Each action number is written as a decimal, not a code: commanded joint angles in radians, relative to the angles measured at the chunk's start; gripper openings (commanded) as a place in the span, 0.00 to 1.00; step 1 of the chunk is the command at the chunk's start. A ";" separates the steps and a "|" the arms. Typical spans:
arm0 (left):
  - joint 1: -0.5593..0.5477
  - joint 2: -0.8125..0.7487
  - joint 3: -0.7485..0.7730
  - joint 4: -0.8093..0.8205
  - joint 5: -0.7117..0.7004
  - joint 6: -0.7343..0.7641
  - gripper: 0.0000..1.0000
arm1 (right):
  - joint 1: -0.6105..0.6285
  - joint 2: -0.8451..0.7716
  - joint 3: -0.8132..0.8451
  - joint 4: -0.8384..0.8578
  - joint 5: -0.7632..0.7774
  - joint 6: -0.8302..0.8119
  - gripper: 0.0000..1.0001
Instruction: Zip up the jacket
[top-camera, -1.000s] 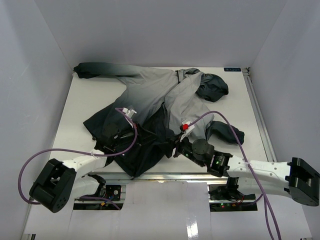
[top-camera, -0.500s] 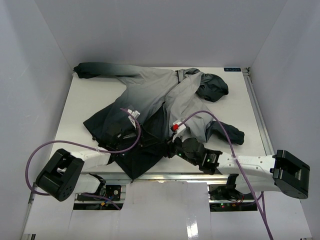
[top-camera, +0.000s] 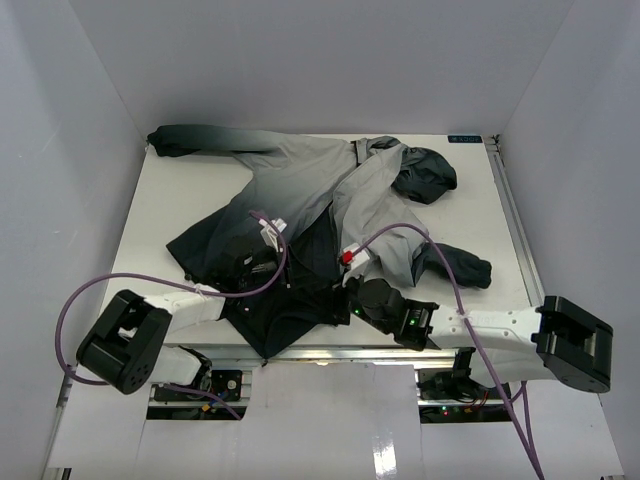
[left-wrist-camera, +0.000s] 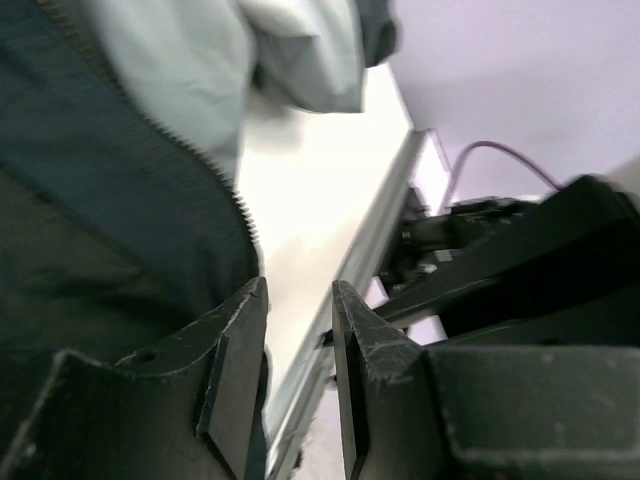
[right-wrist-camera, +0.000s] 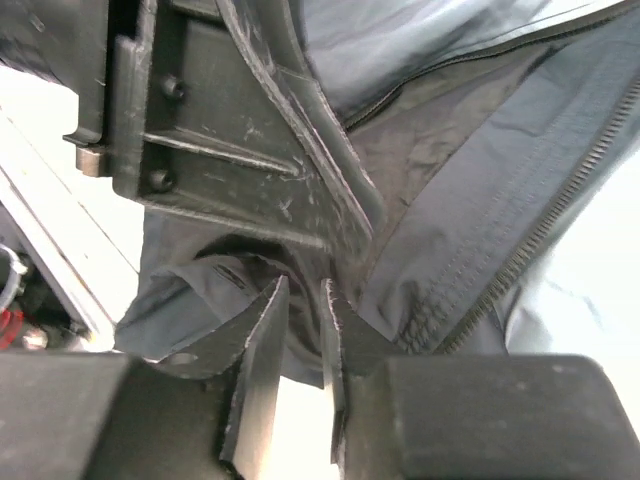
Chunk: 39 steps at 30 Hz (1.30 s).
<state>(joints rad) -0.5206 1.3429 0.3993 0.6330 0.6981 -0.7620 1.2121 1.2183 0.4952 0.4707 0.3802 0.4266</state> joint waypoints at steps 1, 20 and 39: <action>-0.039 -0.111 0.103 -0.303 -0.241 0.180 0.43 | 0.007 -0.155 -0.064 -0.021 0.159 0.083 0.30; -0.436 0.268 0.618 -0.985 -1.014 0.269 0.50 | 0.007 -0.729 -0.335 -0.401 0.439 0.316 0.47; -0.578 0.459 0.927 -1.333 -1.229 0.184 0.65 | 0.007 -0.831 -0.378 -0.469 0.431 0.306 0.49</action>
<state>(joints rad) -1.0730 1.8277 1.2608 -0.6371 -0.4931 -0.5644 1.2160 0.3729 0.1162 -0.0087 0.7761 0.7185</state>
